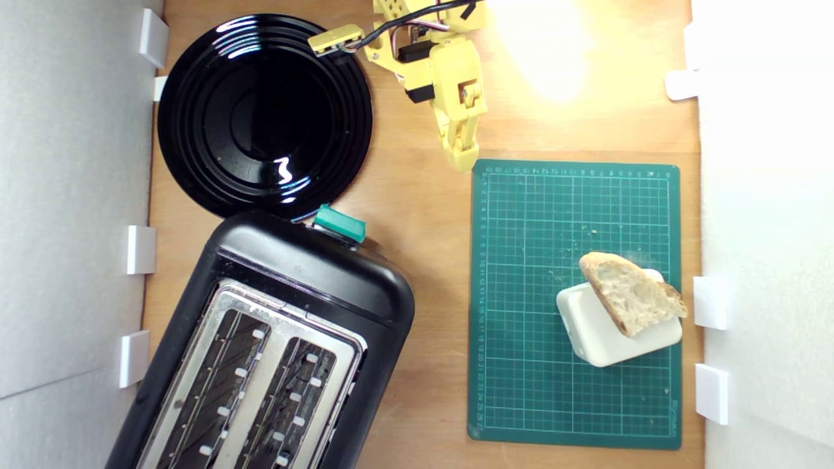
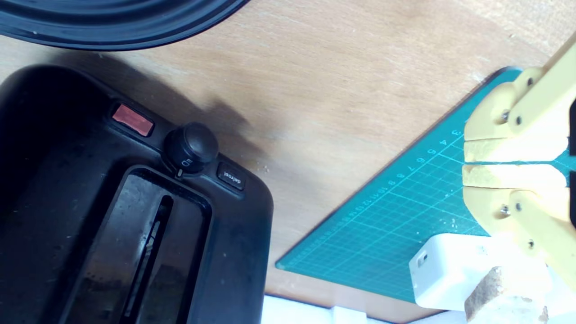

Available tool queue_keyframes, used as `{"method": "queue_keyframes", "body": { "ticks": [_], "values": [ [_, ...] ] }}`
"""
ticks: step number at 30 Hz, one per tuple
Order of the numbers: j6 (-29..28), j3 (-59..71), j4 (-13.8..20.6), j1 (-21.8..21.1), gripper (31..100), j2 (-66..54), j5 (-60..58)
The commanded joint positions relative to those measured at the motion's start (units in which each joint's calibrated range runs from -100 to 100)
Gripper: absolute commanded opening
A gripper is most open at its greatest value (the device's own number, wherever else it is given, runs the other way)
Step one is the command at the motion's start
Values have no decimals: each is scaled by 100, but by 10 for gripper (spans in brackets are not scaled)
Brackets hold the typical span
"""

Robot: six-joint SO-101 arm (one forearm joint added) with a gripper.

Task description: Pick bread and place in toaster

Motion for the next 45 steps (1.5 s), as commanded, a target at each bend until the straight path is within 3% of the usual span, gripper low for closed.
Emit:
{"method": "queue_keyframes", "body": {
  "ticks": [1,30,39,45],
  "values": [
    [5,40,12,-35,415,-43,-9],
    [52,-124,21,-68,420,115,-77],
    [287,-114,-70,-92,421,1047,-1195],
    [287,-87,-88,-479,422,1463,-1792]
  ]
}}
